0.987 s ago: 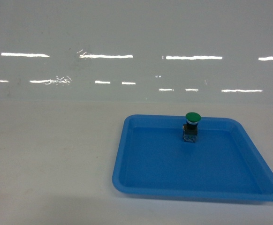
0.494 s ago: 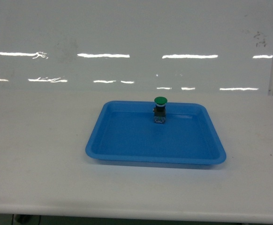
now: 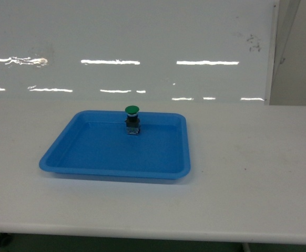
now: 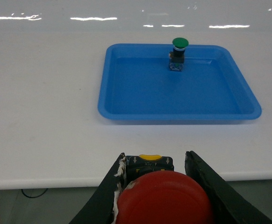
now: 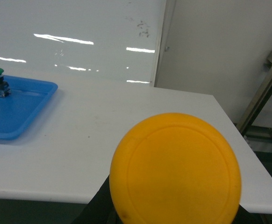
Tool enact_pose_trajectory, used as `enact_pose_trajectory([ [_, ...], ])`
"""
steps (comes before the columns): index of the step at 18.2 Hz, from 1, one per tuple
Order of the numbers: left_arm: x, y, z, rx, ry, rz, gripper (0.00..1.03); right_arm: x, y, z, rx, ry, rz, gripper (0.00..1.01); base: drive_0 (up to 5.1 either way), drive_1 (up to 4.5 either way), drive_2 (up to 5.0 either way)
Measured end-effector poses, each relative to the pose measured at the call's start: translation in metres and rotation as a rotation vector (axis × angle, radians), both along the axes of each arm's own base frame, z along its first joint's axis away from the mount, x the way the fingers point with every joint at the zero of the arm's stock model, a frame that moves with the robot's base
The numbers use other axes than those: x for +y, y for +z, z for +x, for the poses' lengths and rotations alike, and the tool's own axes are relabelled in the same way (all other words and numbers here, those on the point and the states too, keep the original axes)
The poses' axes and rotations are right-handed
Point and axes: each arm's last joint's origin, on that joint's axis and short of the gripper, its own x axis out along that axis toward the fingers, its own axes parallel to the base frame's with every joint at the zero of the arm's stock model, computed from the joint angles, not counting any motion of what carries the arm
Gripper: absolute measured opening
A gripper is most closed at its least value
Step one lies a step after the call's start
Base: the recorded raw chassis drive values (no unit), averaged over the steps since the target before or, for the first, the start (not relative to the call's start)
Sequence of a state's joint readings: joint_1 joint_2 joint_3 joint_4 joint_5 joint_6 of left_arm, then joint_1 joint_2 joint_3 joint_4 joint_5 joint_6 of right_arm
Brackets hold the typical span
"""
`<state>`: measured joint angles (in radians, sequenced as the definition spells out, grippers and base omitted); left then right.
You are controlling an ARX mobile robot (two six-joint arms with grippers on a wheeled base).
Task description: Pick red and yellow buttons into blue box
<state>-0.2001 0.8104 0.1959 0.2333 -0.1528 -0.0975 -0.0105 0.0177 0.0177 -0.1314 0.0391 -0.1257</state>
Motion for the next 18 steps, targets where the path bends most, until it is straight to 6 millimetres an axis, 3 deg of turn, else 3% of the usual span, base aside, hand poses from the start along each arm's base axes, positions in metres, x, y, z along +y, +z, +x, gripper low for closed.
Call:
enact_pose_trajectory([
  [12, 0.0000, -0.0003, 0.0000, 0.002, 0.000, 0.001, 0.31, 0.0000, 0.0000, 0.0000, 0.000, -0.001, 0.000, 0.26, 0.0, 0.00, 0.0],
  [18, 0.0000, -0.0005, -0.0001, 0.005, 0.000, 0.001, 0.31, 0.0000, 0.0000, 0.0000, 0.000, -0.001, 0.000, 0.26, 4.9, -3.37, -1.3],
])
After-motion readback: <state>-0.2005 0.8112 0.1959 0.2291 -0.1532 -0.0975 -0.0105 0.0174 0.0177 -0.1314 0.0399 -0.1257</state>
